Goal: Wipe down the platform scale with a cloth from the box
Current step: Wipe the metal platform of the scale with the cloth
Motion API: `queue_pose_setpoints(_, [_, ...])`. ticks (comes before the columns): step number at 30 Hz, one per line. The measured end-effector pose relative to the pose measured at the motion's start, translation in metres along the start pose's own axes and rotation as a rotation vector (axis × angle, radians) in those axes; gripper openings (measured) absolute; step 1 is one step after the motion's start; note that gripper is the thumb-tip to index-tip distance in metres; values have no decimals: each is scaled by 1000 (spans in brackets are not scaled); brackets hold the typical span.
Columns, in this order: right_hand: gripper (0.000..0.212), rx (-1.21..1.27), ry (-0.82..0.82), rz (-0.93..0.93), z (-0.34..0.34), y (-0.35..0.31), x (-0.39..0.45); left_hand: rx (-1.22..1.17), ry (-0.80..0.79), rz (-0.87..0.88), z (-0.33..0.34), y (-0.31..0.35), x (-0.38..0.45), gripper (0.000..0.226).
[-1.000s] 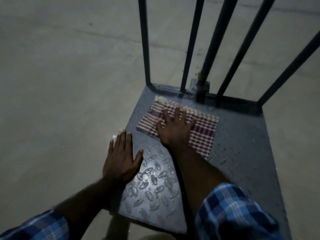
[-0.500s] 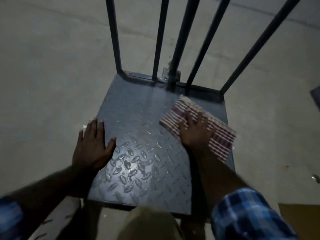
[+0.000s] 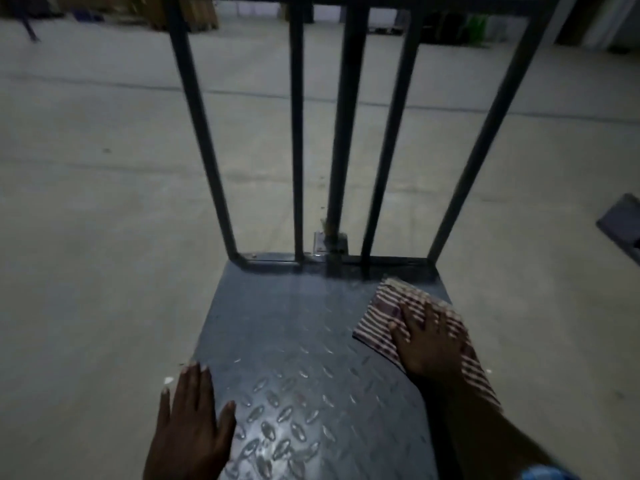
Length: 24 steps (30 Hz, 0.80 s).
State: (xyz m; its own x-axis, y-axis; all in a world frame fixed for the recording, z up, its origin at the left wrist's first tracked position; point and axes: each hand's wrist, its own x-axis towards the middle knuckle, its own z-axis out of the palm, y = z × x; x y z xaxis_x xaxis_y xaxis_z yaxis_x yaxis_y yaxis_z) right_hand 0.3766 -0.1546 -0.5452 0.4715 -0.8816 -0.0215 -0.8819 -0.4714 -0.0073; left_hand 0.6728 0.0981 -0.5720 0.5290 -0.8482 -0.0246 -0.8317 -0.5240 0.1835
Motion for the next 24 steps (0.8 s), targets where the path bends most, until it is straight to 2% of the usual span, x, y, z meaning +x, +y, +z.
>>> queue_pose_setpoints(2, [52,33,-11,-103,0,-2,5,21,11,22,3,0,3,89])
queue_pose_setpoints(5, [60,77,-61,-52,8,-6,-4,12,-7,47,6,-2,8,93])
queue_pose_setpoints(10, [73,79,-44,292,16,9,2,-46,-46,13,-1,4,20,98])
queue_pose_setpoints(13, [66,100,-78,379,15,11,25,-73,-30,14,-2,10,31,96])
queue_pose_setpoints(16, [65,102,-66,322,13,10,42,-72,-20,14,0,10,32,94])
queue_pose_setpoints(21, [62,81,-46,-11,7,-10,41,-117,12,23,0,9,30,94])
queue_pose_setpoints(22, [63,84,-47,1,6,-12,39,-111,13,28,0,9,30,93])
queue_pose_setpoints(24, [65,46,-69,150,5,-19,40,-108,20,31,1,9,30,92])
